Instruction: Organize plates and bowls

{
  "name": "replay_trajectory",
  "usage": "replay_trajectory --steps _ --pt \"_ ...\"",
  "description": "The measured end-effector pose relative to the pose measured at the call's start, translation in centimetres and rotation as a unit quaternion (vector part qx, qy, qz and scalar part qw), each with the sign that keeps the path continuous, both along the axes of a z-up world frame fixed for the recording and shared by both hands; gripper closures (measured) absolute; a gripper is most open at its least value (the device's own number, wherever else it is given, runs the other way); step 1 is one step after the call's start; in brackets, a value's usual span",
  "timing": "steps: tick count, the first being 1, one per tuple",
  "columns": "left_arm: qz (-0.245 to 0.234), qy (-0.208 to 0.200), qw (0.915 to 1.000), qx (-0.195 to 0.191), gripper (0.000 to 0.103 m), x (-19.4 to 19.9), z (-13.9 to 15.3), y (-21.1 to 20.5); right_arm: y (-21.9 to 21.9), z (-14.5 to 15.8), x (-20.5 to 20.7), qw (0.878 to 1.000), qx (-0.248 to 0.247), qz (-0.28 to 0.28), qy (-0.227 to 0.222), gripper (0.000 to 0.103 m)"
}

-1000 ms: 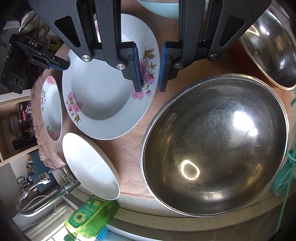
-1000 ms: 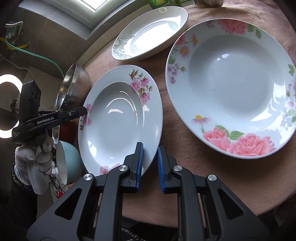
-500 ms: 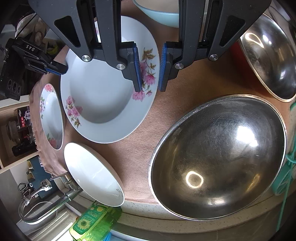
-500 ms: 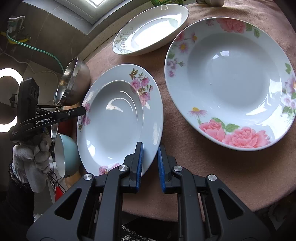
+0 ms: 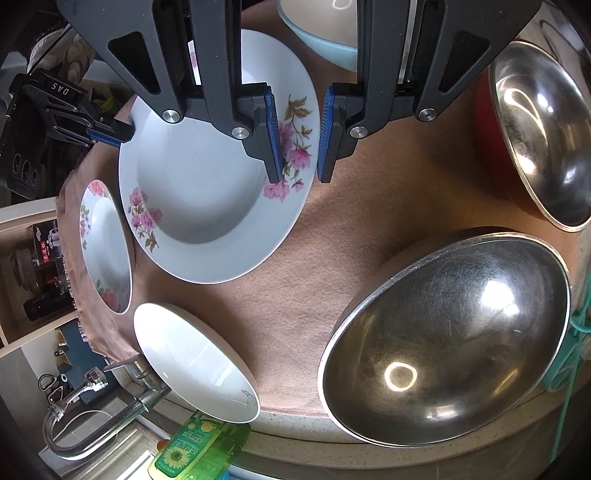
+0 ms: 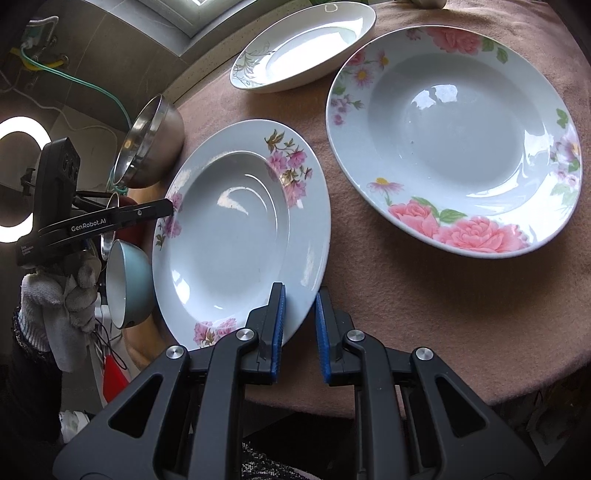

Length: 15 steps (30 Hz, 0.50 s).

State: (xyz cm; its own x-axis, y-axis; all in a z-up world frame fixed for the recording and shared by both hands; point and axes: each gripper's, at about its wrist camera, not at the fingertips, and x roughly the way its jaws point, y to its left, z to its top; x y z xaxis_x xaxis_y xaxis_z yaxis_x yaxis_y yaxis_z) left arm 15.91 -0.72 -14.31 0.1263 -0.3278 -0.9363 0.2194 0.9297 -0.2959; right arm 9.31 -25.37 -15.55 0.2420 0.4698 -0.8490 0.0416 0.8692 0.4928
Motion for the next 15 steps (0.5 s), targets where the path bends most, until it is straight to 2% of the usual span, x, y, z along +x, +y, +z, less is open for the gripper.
replay_trajectory --steps 15 --pt "-0.004 -0.002 1.0000 0.004 0.085 -0.53 0.04 -0.60 0.23 -0.17 -1.01 1.000 0.001 0.013 0.006 0.086"
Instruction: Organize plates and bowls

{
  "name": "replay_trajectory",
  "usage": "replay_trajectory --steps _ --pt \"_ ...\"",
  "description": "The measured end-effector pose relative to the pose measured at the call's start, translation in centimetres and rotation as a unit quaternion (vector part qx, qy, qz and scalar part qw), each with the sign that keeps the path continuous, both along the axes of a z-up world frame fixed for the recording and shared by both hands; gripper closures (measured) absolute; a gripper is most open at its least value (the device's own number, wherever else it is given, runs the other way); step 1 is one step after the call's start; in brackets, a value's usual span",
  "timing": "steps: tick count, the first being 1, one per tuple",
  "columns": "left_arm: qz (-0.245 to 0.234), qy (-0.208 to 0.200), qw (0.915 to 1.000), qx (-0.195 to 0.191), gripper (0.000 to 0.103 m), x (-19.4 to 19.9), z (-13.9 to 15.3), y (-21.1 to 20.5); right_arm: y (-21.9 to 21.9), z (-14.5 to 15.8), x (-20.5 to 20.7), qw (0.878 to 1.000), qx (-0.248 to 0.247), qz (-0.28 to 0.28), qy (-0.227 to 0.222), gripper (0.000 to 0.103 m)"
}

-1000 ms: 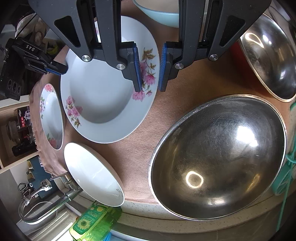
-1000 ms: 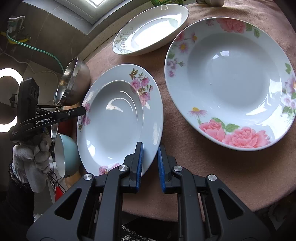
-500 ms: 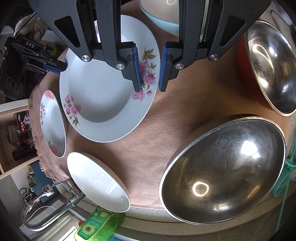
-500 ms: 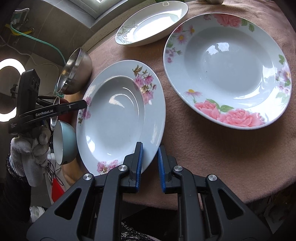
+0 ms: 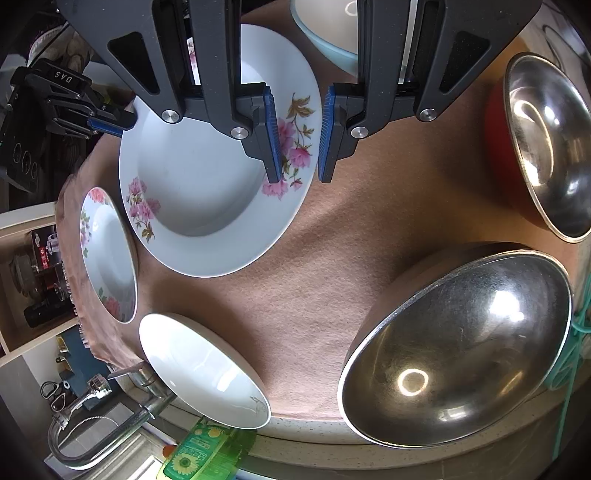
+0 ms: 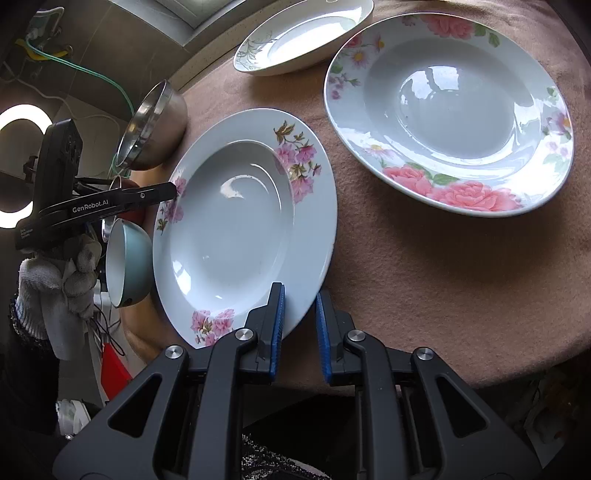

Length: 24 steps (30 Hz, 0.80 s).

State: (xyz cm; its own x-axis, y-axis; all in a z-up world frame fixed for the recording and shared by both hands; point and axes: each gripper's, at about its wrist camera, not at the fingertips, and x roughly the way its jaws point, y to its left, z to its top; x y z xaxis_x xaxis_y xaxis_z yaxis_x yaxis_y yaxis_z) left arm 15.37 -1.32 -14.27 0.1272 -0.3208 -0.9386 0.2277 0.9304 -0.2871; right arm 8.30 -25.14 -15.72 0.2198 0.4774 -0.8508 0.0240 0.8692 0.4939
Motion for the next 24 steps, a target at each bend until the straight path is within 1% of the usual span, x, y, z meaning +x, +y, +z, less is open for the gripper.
replay_trajectory --steps 10,18,24 --pt "-0.001 -0.004 1.0000 0.003 0.084 -0.13 0.10 -0.28 0.33 0.08 -0.58 1.000 -0.007 0.021 0.003 0.085" --pt "-0.005 -0.006 0.9999 0.007 0.084 -0.16 0.19 -0.54 0.27 0.08 -0.87 1.000 -0.004 0.023 0.004 0.085" --pt "0.001 -0.002 1.0000 0.005 0.083 0.01 0.14 -0.57 0.27 0.07 -0.80 1.000 -0.004 0.026 0.004 0.084"
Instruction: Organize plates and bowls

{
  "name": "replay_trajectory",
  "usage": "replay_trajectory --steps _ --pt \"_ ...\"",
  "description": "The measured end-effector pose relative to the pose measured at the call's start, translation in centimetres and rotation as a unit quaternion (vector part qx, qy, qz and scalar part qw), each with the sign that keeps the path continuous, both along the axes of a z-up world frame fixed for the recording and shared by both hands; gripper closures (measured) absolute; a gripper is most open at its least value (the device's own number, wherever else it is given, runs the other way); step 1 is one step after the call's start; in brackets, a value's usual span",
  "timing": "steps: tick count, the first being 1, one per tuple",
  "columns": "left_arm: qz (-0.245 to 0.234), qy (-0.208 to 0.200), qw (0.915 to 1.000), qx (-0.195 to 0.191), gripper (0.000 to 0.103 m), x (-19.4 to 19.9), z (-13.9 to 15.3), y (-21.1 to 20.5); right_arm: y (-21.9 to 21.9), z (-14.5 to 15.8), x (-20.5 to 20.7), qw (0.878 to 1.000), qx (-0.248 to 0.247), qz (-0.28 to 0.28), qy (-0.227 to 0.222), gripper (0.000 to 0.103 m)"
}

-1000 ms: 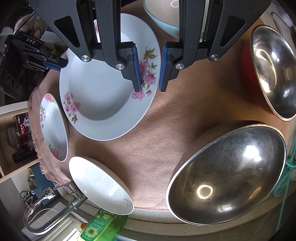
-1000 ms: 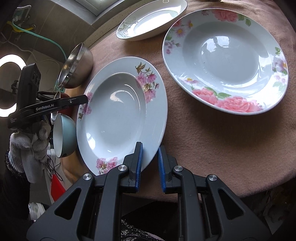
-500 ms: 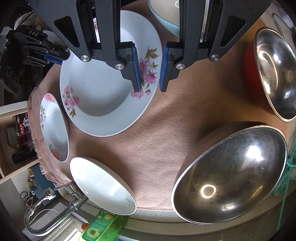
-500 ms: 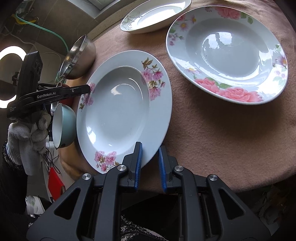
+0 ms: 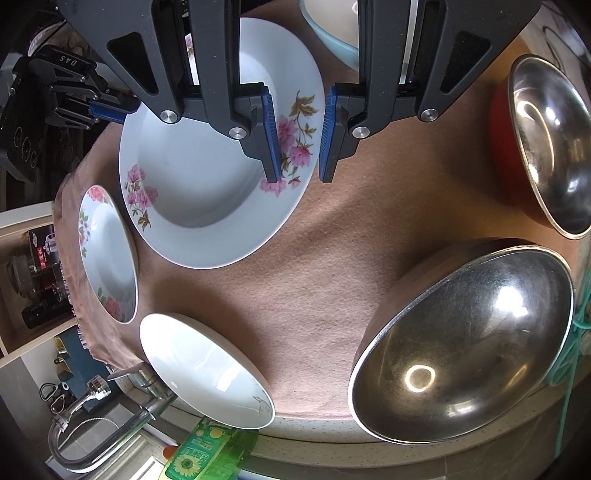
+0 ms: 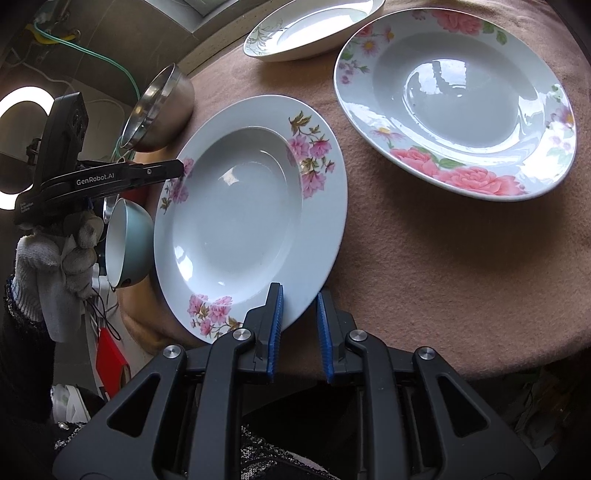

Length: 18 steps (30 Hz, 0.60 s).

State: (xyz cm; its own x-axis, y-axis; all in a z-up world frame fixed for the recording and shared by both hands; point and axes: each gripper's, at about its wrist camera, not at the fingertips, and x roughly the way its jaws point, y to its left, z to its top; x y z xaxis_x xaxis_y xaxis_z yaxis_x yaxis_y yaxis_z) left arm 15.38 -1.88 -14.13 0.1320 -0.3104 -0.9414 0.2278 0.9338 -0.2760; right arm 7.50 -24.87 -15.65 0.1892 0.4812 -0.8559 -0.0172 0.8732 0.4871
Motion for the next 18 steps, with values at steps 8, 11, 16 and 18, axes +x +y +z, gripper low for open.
replay_trajectory --steps 8,11,16,18 --pt "0.017 -0.019 0.9996 -0.008 0.084 -0.1 1.4 0.5 -0.7 0.8 -0.2 0.999 -0.035 0.003 -0.017 0.084" --pt "0.025 -0.036 0.9990 -0.013 0.084 -0.2 2.6 0.6 -1.3 1.3 -0.3 0.999 -0.038 0.004 -0.025 0.084" --pt "0.046 -0.057 0.9969 -0.028 0.084 -0.7 4.1 0.7 -2.2 2.7 -0.2 0.997 -0.052 0.016 -0.046 0.084" --pt "0.050 -0.060 0.9962 -0.038 0.084 -1.0 4.6 0.4 -2.7 3.2 -0.2 0.997 -0.057 0.018 -0.057 0.084"
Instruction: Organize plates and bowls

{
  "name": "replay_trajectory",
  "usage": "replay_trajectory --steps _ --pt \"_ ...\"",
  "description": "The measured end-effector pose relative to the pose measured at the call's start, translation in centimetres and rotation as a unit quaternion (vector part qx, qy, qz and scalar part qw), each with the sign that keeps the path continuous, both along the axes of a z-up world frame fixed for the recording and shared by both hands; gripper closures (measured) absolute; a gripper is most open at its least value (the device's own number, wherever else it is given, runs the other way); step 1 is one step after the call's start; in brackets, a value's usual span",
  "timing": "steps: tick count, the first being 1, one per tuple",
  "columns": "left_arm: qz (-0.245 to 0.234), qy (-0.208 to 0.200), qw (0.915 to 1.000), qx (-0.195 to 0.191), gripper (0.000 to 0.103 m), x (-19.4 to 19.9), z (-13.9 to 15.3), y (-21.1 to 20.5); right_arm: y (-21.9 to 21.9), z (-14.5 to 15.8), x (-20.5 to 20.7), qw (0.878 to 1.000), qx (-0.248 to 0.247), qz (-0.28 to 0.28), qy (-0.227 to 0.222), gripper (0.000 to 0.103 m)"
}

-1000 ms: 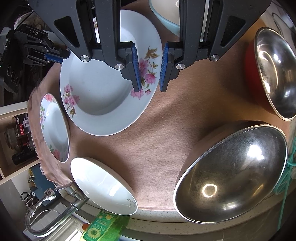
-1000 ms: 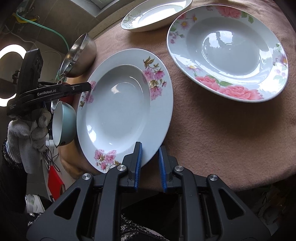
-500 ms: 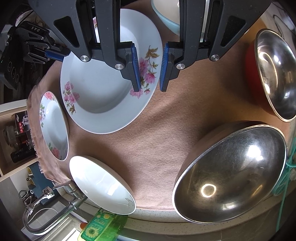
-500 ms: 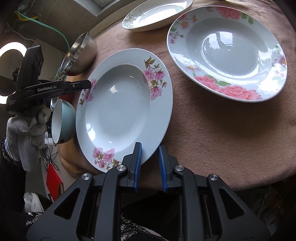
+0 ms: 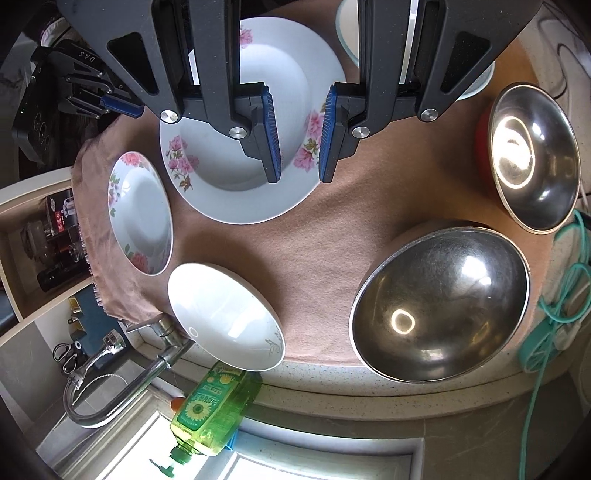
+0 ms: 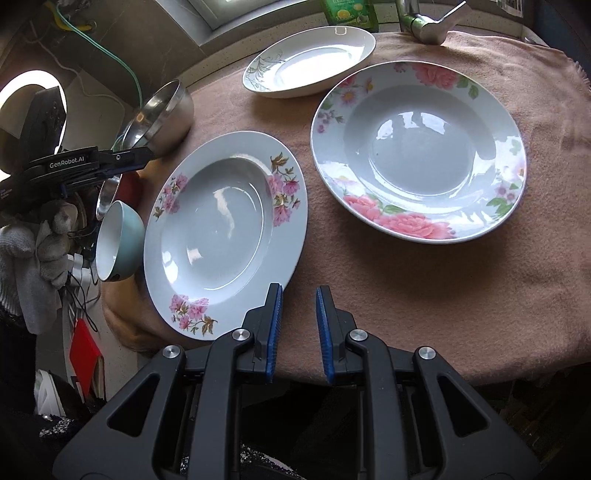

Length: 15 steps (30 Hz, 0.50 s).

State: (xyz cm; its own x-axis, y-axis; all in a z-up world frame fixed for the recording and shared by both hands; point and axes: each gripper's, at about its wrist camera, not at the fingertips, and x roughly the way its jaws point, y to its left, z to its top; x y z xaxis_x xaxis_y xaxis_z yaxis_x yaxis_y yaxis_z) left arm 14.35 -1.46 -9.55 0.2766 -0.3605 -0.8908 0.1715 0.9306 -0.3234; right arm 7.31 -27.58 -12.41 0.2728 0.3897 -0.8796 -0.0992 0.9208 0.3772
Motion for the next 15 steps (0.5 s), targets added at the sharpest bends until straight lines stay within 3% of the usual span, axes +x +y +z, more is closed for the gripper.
replay_trajectory --steps 12,15 --pt "0.021 -0.025 0.9972 -0.067 0.084 -2.4 0.7 -4.6 -5.4 2.7 1.1 0.998 -0.004 -0.027 -0.055 0.084" --pt "0.024 -0.014 0.9953 -0.093 0.084 -2.4 0.0 -6.3 -7.2 3.2 1.7 0.997 -0.006 -0.031 -0.068 0.084"
